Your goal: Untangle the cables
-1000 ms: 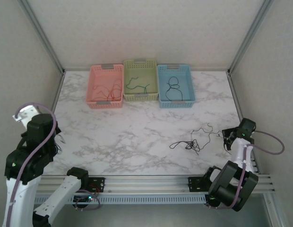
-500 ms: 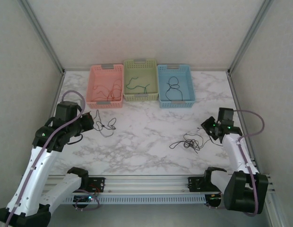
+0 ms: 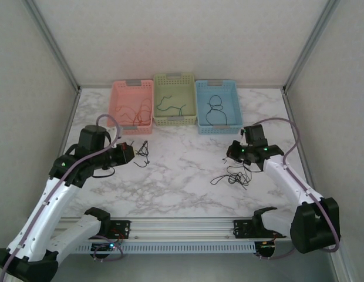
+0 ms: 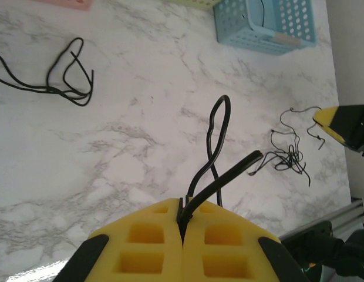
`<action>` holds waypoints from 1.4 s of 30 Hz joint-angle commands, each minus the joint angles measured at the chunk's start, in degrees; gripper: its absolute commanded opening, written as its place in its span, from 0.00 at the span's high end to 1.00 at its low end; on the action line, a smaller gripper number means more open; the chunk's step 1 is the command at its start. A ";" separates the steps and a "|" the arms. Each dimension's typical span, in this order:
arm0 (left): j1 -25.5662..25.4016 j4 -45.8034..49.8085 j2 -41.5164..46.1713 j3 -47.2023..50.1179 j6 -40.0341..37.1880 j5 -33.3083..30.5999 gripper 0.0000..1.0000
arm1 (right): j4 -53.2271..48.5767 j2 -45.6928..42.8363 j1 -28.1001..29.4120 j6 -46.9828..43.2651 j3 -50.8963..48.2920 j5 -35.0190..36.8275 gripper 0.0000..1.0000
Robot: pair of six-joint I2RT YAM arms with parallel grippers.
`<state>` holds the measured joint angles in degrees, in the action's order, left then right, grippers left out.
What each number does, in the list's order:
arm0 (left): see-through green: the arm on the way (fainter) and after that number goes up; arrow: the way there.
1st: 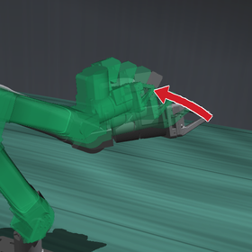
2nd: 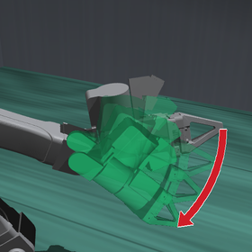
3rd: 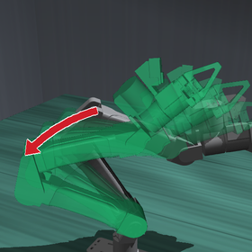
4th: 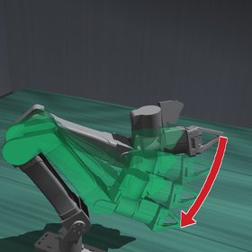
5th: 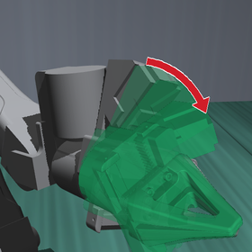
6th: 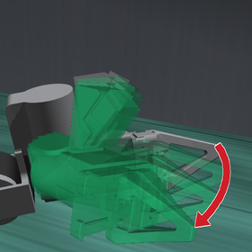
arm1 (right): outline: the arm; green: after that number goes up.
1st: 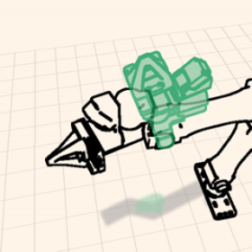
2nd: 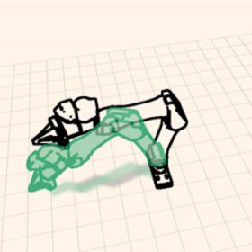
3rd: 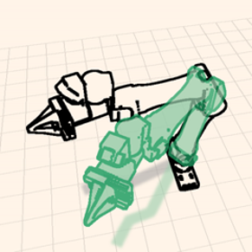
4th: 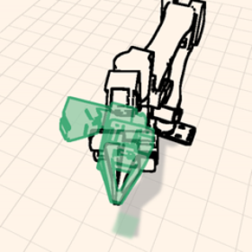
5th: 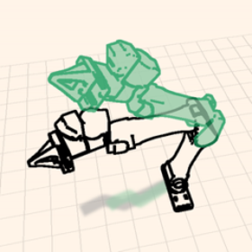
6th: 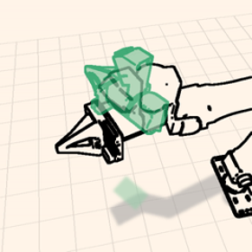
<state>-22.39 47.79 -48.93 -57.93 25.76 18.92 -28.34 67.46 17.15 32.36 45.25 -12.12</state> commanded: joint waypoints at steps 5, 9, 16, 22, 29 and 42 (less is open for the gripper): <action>-4.67 -3.65 -1.76 0.87 -0.05 0.19 1.00 | -5.14 2.33 9.78 -7.69 7.00 6.12 0.45; -6.07 -4.13 -2.15 0.90 -0.36 -0.34 1.00 | -4.71 0.76 12.66 -8.84 7.79 4.87 0.42; -6.24 -5.08 -1.96 0.78 0.84 -1.76 1.00 | 5.23 -4.11 20.60 -5.43 6.53 -5.21 0.41; -7.18 -6.86 -2.39 1.14 1.41 -1.70 1.00 | 15.70 -1.06 29.05 4.59 8.41 -7.86 0.40; -8.61 -8.22 -1.46 1.53 1.52 -0.60 1.00 | 21.87 7.31 37.06 8.65 13.85 -8.00 0.39; -10.15 -9.34 1.22 1.15 1.49 3.08 1.00 | 26.00 11.72 37.80 12.26 16.18 -9.98 0.50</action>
<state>-32.05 39.62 -48.77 -56.45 27.03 19.70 -4.29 78.72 54.52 43.66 59.64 -21.17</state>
